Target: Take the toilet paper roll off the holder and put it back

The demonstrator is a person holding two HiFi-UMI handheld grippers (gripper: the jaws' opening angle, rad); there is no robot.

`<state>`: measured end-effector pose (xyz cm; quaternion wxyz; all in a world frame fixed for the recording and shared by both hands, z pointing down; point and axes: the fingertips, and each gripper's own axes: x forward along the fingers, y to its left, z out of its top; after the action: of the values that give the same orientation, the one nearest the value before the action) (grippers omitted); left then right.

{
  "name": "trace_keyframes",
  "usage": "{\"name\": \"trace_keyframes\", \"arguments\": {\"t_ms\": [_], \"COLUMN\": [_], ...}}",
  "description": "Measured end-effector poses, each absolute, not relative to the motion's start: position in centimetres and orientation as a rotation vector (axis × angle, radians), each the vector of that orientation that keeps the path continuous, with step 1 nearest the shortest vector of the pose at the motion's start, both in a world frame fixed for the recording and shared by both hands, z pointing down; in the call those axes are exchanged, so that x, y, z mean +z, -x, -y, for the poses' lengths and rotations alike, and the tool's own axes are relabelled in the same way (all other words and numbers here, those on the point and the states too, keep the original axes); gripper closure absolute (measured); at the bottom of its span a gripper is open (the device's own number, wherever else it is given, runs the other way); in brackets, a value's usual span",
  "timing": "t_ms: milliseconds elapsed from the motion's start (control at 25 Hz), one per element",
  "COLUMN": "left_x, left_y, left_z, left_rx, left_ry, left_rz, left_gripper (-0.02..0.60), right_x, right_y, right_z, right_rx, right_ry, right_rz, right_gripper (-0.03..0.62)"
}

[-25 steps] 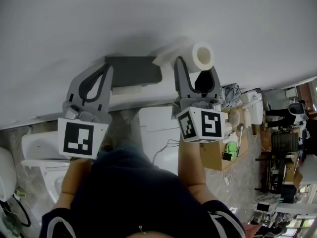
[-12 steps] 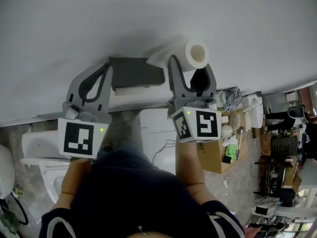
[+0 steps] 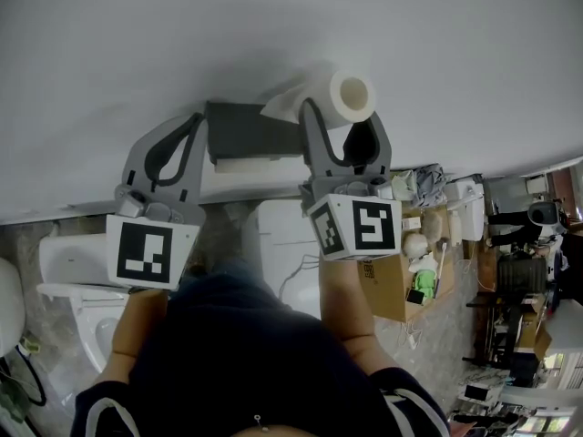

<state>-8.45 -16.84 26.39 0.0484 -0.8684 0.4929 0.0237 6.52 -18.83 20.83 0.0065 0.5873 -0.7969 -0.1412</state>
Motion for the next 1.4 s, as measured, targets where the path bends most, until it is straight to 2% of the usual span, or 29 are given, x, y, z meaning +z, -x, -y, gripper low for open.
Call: {"name": "trace_keyframes", "arguments": {"t_ms": [1400], "left_x": [26.8], "left_y": [9.7], "left_z": [17.0], "left_rx": [0.054], "left_ry": [2.615], "left_rz": [-1.572], "left_gripper": [0.581], "right_x": [26.8], "right_y": [-2.3], "right_z": [20.8], "right_rx": [-0.327], "right_ry": [-1.666], "right_rz": [2.52], "right_gripper": [0.301]}}
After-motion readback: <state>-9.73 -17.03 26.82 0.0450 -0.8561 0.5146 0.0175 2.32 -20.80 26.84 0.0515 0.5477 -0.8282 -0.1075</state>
